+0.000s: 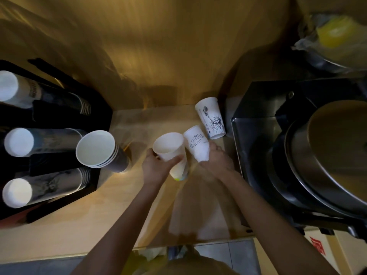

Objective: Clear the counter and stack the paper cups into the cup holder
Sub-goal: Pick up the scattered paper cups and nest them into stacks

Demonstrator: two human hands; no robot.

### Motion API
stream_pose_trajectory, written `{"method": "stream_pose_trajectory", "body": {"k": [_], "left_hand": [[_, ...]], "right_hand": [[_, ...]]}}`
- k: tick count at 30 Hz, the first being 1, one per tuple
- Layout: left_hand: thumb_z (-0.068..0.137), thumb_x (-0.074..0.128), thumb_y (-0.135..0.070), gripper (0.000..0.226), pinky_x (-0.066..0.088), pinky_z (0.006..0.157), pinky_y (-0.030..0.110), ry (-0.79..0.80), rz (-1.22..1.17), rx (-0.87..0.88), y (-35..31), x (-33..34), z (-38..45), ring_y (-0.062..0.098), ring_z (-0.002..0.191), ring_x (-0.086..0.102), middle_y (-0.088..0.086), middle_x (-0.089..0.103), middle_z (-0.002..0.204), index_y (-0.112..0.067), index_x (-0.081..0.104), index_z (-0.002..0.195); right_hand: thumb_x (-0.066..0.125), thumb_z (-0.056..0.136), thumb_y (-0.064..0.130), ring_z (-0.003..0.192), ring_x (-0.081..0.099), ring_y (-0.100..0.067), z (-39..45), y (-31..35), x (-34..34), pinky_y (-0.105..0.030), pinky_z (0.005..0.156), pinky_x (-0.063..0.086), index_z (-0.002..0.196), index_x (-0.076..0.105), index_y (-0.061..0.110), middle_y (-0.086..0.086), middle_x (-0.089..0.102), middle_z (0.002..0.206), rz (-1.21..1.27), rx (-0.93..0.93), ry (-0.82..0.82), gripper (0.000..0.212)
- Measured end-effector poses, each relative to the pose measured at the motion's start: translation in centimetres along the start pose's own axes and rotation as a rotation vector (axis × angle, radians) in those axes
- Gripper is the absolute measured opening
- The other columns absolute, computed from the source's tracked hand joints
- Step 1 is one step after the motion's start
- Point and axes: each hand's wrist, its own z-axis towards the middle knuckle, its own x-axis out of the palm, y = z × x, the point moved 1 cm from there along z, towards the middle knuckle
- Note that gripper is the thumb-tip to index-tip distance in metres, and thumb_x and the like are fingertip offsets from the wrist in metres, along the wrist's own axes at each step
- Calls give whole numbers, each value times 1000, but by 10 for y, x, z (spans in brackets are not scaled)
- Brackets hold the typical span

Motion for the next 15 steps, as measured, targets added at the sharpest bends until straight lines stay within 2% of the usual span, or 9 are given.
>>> {"method": "stream_pose_trajectory", "body": {"k": [2,4,7,9,12,13,15], "left_hand": [[54,86,-25,78,49,79,35,-26,53,150,0,-2,-11,20,97,55,3,57,108,-7,46,117],[52,87,-22,80,49,81,34,-7,72,238,4,-3,-19,20,97,55,4,57,112,-9,44,119],[53,86,-21,79,44,77,29,28,89,249,13,-2,-27,17,94,52,8,58,116,-9,43,119],[53,86,-23,79,45,75,29,30,95,250,17,-1,-30,23,95,55,9,60,115,-9,43,118],[53,87,-22,77,45,74,28,39,65,248,20,-2,-30,27,100,57,10,61,114,-8,43,116],[54,86,-22,76,44,73,27,47,70,256,21,-3,-29,26,101,57,10,60,114,-7,43,115],[55,86,-23,76,43,73,27,63,103,298,20,-5,-28,27,102,57,12,61,115,-6,43,116]], "right_hand": [[68,75,24,120,46,-36,-1,-1,-1,-41,97,43,134,30,7,-19,44,133,32,-1,34,72],[72,70,20,116,50,-36,-4,-1,-2,-42,97,45,132,36,7,-20,48,130,171,5,14,73],[76,66,16,111,55,-34,-12,4,-11,-39,91,49,128,43,7,-18,56,124,413,0,-71,71],[76,69,14,109,57,-32,-20,10,-21,-35,89,47,128,43,6,-17,59,122,531,-36,-136,68],[77,70,15,111,58,-26,-34,24,-36,-37,94,48,130,42,9,-12,60,121,713,-104,-246,70],[78,69,13,110,58,-22,-40,28,-38,-34,94,49,131,40,10,-8,59,119,775,-123,-273,73],[77,69,8,103,58,-11,-52,36,-42,-19,86,50,134,36,12,4,56,112,899,-169,-310,77]]}}
